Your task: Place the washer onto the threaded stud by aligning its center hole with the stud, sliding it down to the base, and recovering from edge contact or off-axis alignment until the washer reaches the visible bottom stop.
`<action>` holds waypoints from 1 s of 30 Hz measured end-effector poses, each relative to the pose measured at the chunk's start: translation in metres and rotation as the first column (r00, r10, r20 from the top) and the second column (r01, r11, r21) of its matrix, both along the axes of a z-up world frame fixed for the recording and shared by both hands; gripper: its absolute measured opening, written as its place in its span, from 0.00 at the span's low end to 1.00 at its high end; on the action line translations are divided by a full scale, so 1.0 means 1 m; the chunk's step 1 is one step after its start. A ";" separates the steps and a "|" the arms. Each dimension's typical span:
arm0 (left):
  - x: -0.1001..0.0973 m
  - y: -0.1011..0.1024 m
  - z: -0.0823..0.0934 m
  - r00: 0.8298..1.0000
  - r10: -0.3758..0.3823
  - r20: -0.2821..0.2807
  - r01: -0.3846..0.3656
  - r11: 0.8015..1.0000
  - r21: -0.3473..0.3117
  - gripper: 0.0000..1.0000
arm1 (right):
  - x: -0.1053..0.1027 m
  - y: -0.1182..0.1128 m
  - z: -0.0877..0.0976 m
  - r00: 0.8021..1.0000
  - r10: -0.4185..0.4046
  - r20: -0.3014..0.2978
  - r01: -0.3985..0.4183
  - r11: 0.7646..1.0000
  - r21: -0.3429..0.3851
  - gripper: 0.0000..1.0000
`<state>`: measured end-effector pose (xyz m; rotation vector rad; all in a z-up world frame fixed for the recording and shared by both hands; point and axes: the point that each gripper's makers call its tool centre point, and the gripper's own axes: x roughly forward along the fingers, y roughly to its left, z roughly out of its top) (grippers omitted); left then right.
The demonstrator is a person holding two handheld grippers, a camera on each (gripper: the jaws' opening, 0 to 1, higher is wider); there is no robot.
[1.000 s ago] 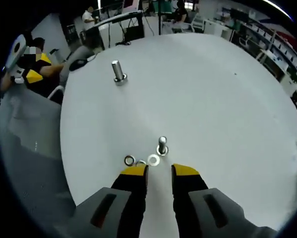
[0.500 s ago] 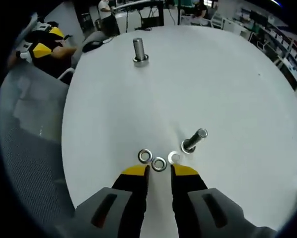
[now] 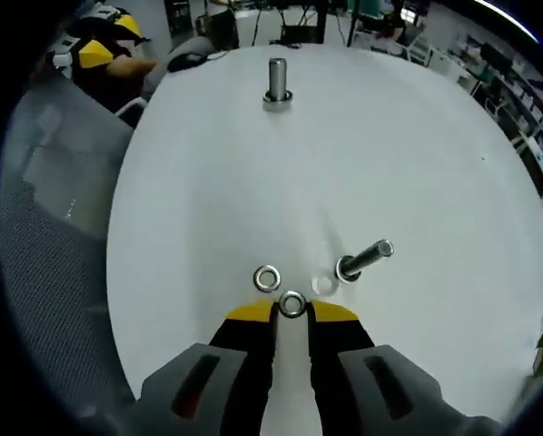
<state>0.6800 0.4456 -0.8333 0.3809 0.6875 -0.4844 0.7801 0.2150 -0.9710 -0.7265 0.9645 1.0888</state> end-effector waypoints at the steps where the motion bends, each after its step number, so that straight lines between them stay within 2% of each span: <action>1: 0.000 0.000 0.000 1.000 0.001 0.000 -0.001 1.000 -0.001 0.19 | 0.000 -0.002 0.000 1.000 -0.003 -0.003 0.003 1.000 0.001 0.16; 5: 0.000 0.000 0.000 1.000 -0.001 -0.001 0.001 1.000 -0.002 0.20 | -0.001 -0.007 0.000 0.999 -0.028 -0.032 0.028 1.000 0.010 0.16; 8: 0.000 0.000 -0.001 1.000 -0.001 -0.007 0.001 1.000 -0.002 0.20 | 0.000 -0.006 -0.001 0.997 -0.054 -0.063 0.053 0.998 -0.020 0.16; 12: 0.000 0.000 -0.001 1.000 -0.001 -0.006 0.001 1.000 0.002 0.19 | -0.002 -0.006 -0.002 0.997 0.043 -0.066 -0.054 0.985 -0.164 0.17; 21: -0.001 0.000 -0.002 1.000 0.001 -0.008 -0.001 1.000 0.005 0.19 | 0.001 -0.002 -0.004 0.994 0.048 -0.098 -0.068 0.974 -0.216 0.16; 25: 0.000 0.000 -0.002 1.000 0.000 -0.008 0.000 1.000 0.008 0.19 | -0.001 -0.002 -0.004 0.993 0.069 -0.100 -0.097 0.948 -0.303 0.15; 26: 0.000 0.000 -0.002 1.000 -0.001 -0.008 0.001 1.000 0.008 0.19 | 0.001 0.001 -0.004 0.991 0.097 -0.093 -0.122 0.940 -0.319 0.15; 27: 0.000 0.000 -0.002 1.000 -0.002 -0.007 0.002 1.000 0.009 0.19 | -0.001 -0.001 -0.003 0.991 0.088 -0.101 -0.119 0.927 -0.355 0.15; 30: 0.000 0.000 -0.002 1.000 0.000 -0.008 0.001 1.000 0.009 0.19 | -0.001 0.000 -0.005 0.991 0.064 -0.120 -0.107 0.912 -0.395 0.15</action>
